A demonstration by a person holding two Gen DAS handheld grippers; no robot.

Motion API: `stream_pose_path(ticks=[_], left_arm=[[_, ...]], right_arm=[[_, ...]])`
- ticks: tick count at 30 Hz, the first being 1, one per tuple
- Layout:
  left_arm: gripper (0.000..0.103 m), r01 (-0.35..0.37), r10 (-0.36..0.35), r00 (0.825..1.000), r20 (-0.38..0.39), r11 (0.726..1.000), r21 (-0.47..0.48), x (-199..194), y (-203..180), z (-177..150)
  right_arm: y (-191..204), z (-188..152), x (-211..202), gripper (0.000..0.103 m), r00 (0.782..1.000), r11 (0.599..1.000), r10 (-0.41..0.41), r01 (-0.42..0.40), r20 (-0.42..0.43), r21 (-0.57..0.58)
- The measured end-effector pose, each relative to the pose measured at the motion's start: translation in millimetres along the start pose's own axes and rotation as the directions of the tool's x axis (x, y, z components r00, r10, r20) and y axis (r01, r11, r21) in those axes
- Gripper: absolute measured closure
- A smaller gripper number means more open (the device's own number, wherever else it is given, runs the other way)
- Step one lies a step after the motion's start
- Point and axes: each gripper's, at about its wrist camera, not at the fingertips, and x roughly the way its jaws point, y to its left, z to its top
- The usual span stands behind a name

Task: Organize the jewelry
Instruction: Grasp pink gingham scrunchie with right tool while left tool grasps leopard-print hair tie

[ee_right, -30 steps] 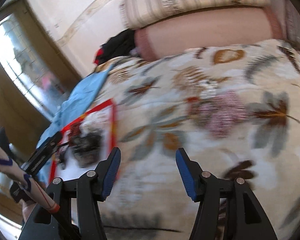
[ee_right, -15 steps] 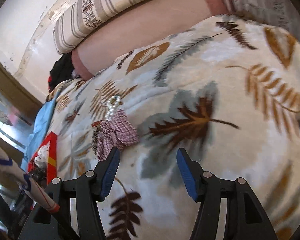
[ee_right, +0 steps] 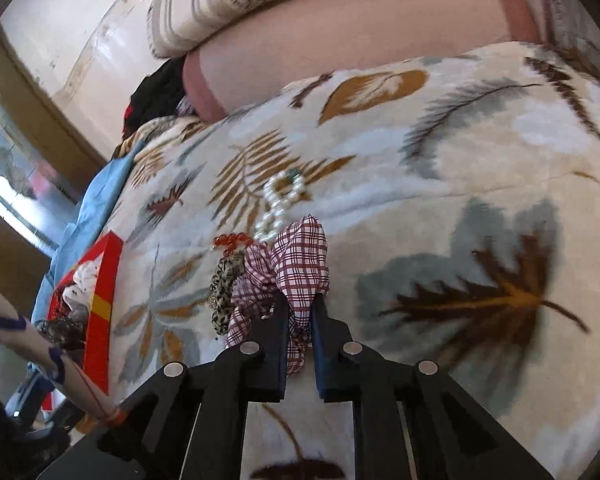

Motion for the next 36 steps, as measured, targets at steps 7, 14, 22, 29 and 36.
stream_pose_path(ticks=[7,14,22,29,36], left_arm=[[0.031,0.092,-0.093,0.993,-0.067,0.996,-0.013,25.4,-28.1,20.7],[0.031,0.171,-0.176,0.969,-0.175,0.984,-0.040,81.3,-69.3,46.8],[0.026,0.091,-0.083,0.966,-0.245,0.996,0.022,134.6,-110.9,54.6],[0.088,-0.014,0.027,0.987,-0.158,0.997,0.078,128.7,-123.7,49.5],[0.088,0.007,-0.002,0.993,-0.118,0.999,0.037,86.6,-95.9,32.5]], right_arm=[[-24.6,-11.0,-74.4,0.092,0.995,0.995,-0.072,0.066,0.072,0.079],[-57.6,-27.1,-110.6,0.092,0.992,0.981,-0.074,0.054,0.105,0.187],[-71.2,-25.6,-104.9,0.092,0.995,0.979,-0.022,0.003,0.092,0.203],[-65.4,-27.5,-96.0,0.092,0.998,0.984,-0.001,-0.012,0.070,0.178],[-50.3,-30.0,-96.4,0.092,0.997,0.991,0.011,-0.022,0.078,0.134]])
